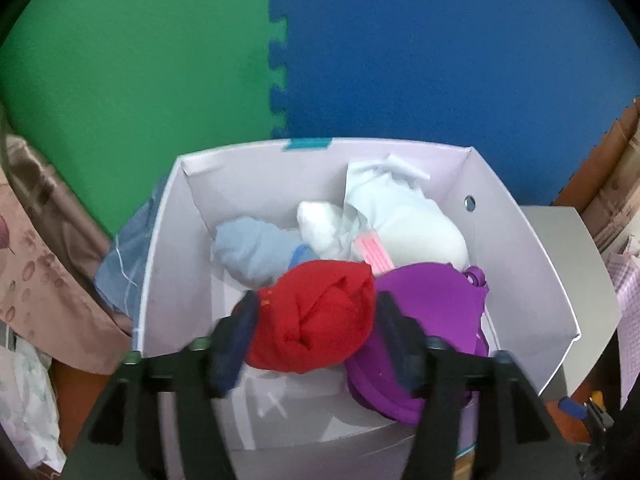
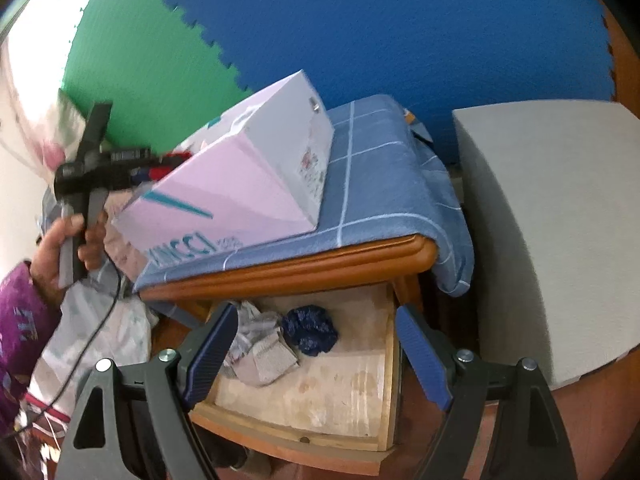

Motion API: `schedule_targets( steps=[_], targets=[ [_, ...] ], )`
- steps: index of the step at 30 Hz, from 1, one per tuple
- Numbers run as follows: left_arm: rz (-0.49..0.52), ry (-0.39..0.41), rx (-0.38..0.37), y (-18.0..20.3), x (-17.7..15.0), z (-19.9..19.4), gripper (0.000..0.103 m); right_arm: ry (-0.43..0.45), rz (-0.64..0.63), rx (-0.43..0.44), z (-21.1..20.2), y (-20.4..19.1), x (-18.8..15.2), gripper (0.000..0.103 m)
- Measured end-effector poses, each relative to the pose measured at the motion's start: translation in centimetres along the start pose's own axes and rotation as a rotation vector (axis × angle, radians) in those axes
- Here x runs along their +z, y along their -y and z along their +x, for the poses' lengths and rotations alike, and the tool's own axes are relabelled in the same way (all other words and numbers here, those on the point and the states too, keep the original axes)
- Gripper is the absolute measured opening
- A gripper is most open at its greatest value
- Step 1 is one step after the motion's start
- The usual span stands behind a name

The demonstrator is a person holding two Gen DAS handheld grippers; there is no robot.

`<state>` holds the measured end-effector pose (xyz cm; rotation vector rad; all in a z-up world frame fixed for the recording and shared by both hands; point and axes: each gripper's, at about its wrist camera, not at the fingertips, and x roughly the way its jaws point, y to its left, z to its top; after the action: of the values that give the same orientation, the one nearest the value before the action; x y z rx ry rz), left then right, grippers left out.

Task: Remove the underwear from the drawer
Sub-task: 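Open the left gripper to drop the red item into the box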

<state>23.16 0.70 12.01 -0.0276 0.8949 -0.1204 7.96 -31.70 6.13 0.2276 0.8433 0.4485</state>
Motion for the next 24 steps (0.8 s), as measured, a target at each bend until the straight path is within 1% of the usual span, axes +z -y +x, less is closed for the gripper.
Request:
schedule_targets(
  steps=[1,2,4,5,6,7,8,9,10,12,16,20,22,24],
  targets=[
    [-0.002,0.025,0.006,-0.1,-0.1,-0.7,0.08,-0.017,-0.026,-0.004,0.4,-0.5,-0.2,0.083],
    [-0.009,0.061,0.004,-0.3,-0.3,-1.8,0.085,-0.037,-0.06,-0.006,0.8,-1.2,-0.5,0.083],
    [-0.032,0.124,-0.022,-0.8,-1.0,-3.9,0.085,-0.075,-0.123,-0.013,1.7,-2.4,-1.1,0.083],
    [-0.055,0.168,-0.047,-1.3,-1.7,-5.5,0.087,-0.101,-0.161,-0.009,2.2,-3.2,-1.5,0.083],
    [-0.074,0.202,-0.063,-1.8,-2.5,-6.7,0.09,-0.124,-0.19,-0.004,2.7,-3.8,-1.9,0.083],
    [-0.098,0.236,-0.076,-2.3,-3.3,-7.9,0.098,-0.15,-0.225,-0.003,3.3,-4.6,-2.3,0.083],
    [-0.13,0.278,-0.089,-3.2,-4.7,-9.3,0.103,-0.18,-0.269,-0.005,4.0,-5.5,-2.8,0.083],
    [-0.151,0.306,-0.103,-3.9,-5.8,-10.2,0.103,-0.202,-0.302,-0.005,4.5,-6.1,-3.3,0.083],
    [-0.176,0.33,-0.131,-5.0,-7.7,-11.1,0.103,-0.226,-0.337,0.005,5.1,-6.9,-3.7,0.083],
    [-0.208,0.326,-0.148,-6.4,-10.1,-11.7,0.102,-0.269,-0.399,0.027,6.2,-8.5,-4.6,0.083],
    [-0.265,0.285,-0.13,-9.5,-15.4,-11.8,0.102,-0.355,-0.539,0.037,9.5,-12.7,-6.5,0.083],
    [-0.344,0.225,-0.12,-12.3,-19.6,-10.8,0.102,-0.393,-0.701,0.041,12.8,-16.9,-8.1,0.083],
    [-0.406,0.226,-0.146,-13.5,-21.4,-10.3,0.102,-0.405,-0.769,0.052,14.7,-18.9,-8.6,0.083],
    [-0.479,0.225,-0.162,-14.6,-22.7,-9.8,0.102,-0.41,-0.811,0.058,16.2,-20.0,-8.9,0.083]
  ],
)
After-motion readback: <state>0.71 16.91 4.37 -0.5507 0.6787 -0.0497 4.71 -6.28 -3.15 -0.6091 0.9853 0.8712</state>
